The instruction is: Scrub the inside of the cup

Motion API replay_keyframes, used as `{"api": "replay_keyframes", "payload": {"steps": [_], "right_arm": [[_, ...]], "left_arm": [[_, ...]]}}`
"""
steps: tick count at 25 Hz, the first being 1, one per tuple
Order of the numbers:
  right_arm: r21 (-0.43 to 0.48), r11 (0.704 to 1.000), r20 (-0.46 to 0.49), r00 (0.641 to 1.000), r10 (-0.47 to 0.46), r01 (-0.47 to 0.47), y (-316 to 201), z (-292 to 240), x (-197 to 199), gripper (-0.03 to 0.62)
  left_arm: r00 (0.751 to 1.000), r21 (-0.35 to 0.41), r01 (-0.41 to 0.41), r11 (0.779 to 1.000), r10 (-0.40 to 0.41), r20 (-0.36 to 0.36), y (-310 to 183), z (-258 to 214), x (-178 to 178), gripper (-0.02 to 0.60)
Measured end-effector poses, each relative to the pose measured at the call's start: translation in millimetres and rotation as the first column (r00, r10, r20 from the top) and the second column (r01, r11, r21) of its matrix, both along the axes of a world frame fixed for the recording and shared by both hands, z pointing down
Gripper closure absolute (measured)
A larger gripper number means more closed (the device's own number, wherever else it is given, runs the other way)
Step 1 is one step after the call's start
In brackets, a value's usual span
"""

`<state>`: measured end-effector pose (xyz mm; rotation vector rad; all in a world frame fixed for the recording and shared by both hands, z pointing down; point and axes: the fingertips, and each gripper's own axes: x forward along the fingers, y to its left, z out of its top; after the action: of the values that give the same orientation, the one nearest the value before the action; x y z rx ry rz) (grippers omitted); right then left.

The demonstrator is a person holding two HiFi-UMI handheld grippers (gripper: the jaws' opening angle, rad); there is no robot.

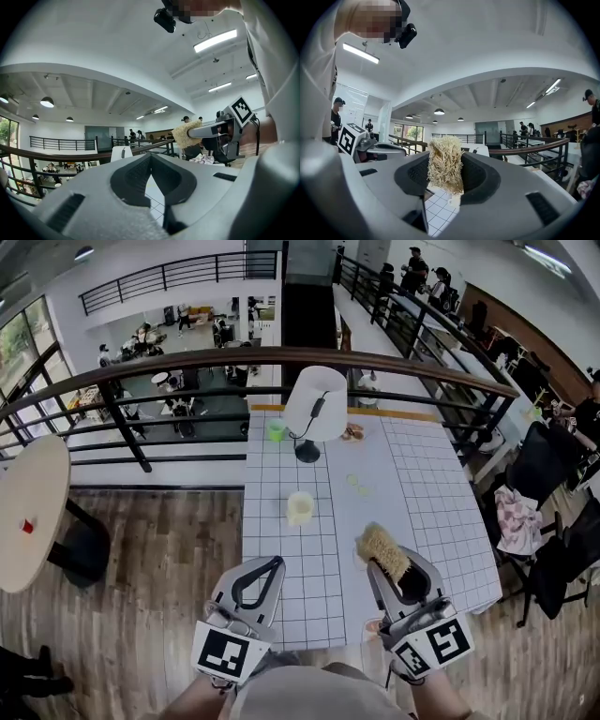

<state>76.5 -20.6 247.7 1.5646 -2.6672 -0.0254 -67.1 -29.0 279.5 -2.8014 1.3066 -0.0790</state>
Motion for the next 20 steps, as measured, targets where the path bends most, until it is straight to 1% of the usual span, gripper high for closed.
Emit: {"api": "replay_keyframes", "payload": {"steps": [2,4,9,13,16,20], "right_arm": [[-0.006,1.000,-0.009,1.000,0.001,-0.001,-13.5,1.2,-2.1,0.447],[-0.012,1.000,-0.016,1.000,-0.004,0.004,-22.6,3.4,-3.3,0.447],[-0.027,0.999,-0.005,1.000,-0.022,0.022,-42.3,14.2,-0.3,0.447],[-0.083,0.994,0.015,0.998,-0.067,0.068,-56.0,32.0,-0.7,0.447],[-0.110,0.989,0.032,0.995,-0.091,0.094,-60.3,39.9,-0.5,0.447],[-0.119,0.986,0.033,0.993,-0.116,0.119,-67.8,44.8,4.1,0.447]], "left_arm": [[1.000,-0.001,0.009,1.000,-0.009,-0.004,-10.0,0.8,-4.7,0.569],[1.000,-0.021,0.017,1.000,-0.017,-0.005,-15.2,7.4,-7.5,0.569],[1.000,-0.052,0.023,0.998,-0.023,0.014,-26.7,21.6,-0.9,0.568],[0.999,-0.044,0.049,0.998,-0.048,0.025,-35.7,20.7,6.5,0.569],[0.997,-0.060,0.080,0.995,-0.080,0.008,-36.3,20.4,6.6,0.569],[0.993,-0.022,0.118,0.993,-0.118,-0.017,-41.4,16.0,2.5,0.568]]}}
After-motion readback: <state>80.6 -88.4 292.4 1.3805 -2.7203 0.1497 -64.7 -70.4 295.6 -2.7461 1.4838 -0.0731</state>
